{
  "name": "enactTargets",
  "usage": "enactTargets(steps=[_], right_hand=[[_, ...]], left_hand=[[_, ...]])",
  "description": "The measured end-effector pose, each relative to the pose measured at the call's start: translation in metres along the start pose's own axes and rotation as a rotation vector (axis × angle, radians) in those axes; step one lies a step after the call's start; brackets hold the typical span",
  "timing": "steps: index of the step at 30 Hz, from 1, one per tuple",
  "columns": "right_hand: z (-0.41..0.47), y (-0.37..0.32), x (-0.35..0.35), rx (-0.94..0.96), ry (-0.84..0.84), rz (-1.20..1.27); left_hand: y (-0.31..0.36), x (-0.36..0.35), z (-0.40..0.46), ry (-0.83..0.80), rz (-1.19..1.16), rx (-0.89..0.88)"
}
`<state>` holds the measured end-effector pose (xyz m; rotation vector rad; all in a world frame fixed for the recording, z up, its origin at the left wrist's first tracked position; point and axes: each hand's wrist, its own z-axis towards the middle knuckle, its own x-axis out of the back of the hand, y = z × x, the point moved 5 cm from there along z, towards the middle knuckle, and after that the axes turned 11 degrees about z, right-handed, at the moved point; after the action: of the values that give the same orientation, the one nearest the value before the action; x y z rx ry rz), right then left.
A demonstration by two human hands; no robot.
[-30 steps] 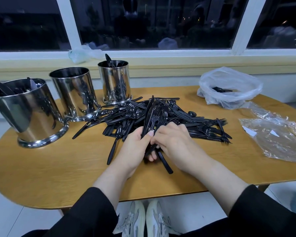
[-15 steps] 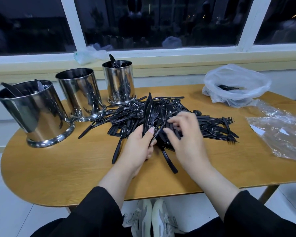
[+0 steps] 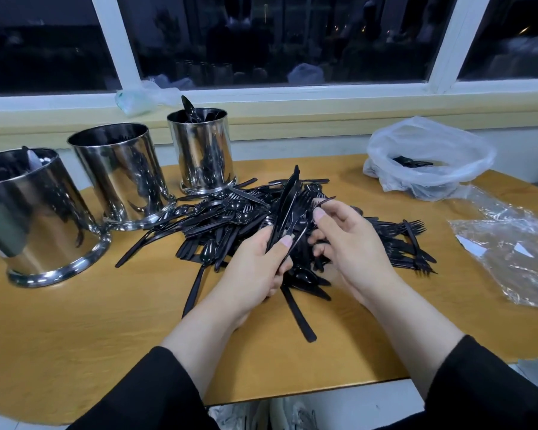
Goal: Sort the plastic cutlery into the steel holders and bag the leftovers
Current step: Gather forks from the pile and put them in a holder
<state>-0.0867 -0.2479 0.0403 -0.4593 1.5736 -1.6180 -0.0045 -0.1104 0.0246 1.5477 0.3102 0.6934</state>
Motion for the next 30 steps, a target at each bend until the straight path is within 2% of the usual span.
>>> enactTargets(steps=[5,15,24,28,30], right_hand=[[0.022,-0.01,0.011,0.07,0.002,-0.17],[0.068,-0.008,0.018,0.116,0.06,-0.076],[0.073,-0.003,0.024,0.089,0.101,0.006],[0.071,-0.005,0.021,0.094,0.069,-0.006],[0.07,-0.009,0.024,0.128,0.08,-0.094]], left_hand=[[0.007,-0.004,0.029,-0.017,0.005,-0.012],[0.013,0.0,0.074,0.046,0.027,-0.045],[0.006,-0.006,0.08,0.005,0.049,-0.051],[0.005,-0.004,0.08,0.011,0.012,-0.041],[0.006,-0.004,0.08,0.018,-0.003,-0.031]])
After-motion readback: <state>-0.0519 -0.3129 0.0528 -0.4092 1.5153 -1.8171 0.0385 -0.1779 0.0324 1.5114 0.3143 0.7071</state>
